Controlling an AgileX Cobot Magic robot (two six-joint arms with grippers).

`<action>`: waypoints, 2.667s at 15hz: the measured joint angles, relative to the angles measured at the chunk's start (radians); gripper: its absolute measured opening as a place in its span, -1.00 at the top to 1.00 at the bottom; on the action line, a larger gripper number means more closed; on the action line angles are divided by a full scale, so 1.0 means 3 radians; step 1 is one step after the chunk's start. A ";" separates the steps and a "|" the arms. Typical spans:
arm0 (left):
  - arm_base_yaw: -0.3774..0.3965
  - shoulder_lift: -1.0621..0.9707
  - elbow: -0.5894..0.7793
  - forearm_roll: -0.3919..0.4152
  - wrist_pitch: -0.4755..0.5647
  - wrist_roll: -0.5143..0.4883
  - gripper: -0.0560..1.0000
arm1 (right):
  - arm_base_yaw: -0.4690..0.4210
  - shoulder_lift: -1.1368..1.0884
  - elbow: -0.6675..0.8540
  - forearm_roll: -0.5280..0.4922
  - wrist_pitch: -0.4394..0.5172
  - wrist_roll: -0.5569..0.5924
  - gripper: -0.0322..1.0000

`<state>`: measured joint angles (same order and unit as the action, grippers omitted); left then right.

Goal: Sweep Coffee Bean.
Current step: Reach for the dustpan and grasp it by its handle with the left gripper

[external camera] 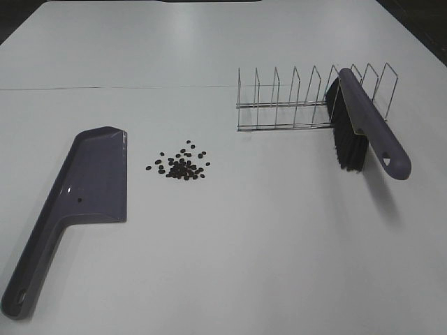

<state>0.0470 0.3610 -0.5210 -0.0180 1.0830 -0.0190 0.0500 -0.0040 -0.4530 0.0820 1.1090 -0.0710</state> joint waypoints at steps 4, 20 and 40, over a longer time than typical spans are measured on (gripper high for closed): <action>0.0000 0.0647 0.0000 0.0000 -0.0007 -0.0010 -0.49 | 0.0000 0.0000 0.0000 0.0000 0.0000 0.0000 -0.52; 0.0000 0.2510 -0.0287 -0.0387 -0.0570 -0.0453 -0.49 | 0.0000 0.0000 0.0000 0.0000 0.0000 0.0000 -0.52; -0.0820 0.5063 -0.1193 -0.0550 -0.1337 -0.0803 -0.49 | 0.0000 0.0000 0.0000 0.0000 0.0000 0.0000 -0.52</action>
<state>-0.1990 1.8800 -0.8790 -0.1830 0.6820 -0.2600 0.0500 -0.0040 -0.4530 0.0820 1.1090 -0.0710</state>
